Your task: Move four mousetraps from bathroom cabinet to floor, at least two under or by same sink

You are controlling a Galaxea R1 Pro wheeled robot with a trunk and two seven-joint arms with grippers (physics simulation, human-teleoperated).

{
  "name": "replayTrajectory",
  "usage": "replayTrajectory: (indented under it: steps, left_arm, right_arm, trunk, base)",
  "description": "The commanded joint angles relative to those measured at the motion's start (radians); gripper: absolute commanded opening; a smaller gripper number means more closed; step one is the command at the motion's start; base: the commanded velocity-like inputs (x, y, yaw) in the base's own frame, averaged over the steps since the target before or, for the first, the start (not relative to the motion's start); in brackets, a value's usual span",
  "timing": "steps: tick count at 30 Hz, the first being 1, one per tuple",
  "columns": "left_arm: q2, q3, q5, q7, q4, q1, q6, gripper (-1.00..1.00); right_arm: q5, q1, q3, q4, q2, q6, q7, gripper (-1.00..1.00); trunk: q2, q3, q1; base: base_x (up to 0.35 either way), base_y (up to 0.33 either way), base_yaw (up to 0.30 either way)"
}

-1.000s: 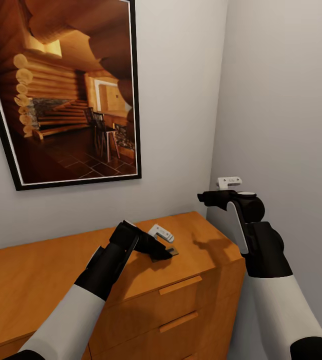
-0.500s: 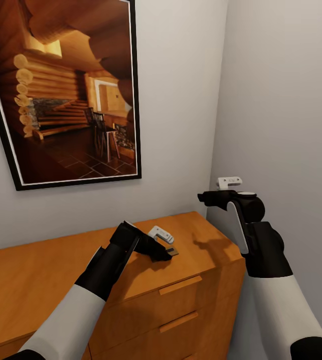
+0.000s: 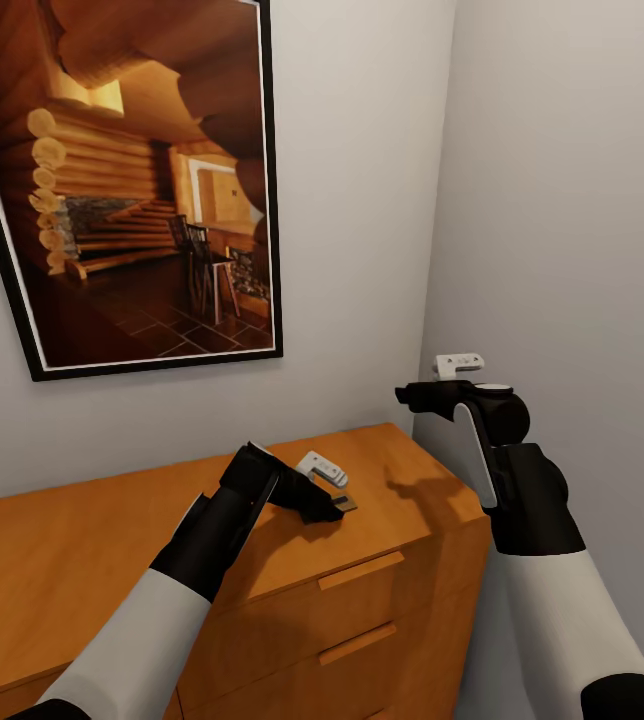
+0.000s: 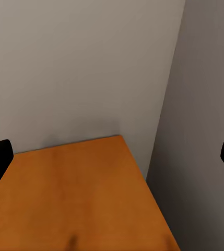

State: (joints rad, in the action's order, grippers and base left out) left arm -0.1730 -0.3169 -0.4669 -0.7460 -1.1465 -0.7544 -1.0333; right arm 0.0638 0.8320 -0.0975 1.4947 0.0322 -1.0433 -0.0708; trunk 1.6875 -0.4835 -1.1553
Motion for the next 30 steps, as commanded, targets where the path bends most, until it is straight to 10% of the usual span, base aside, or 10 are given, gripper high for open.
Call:
replayTrajectory:
  steps: [1, 30]
  left_arm:
    - [0.000, 0.000, -0.012, -0.010, 0.021, 0.000, -0.004, 1.00]
    - [0.000, 0.000, -0.012, -0.008, 0.035, 0.000, 0.001, 1.00]
  right_arm:
    - [0.007, 0.001, -0.001, 0.001, 0.000, -0.004, -0.007, 1.00]
    - [0.006, 0.001, -0.001, 0.001, 0.000, -0.004, -0.006, 1.00]
  trunk:
    - [0.000, -0.001, 0.000]
    - [0.000, -0.001, 0.000]
  base:
    - [0.000, 0.000, 0.000]
    - [0.000, 0.000, 0.000]
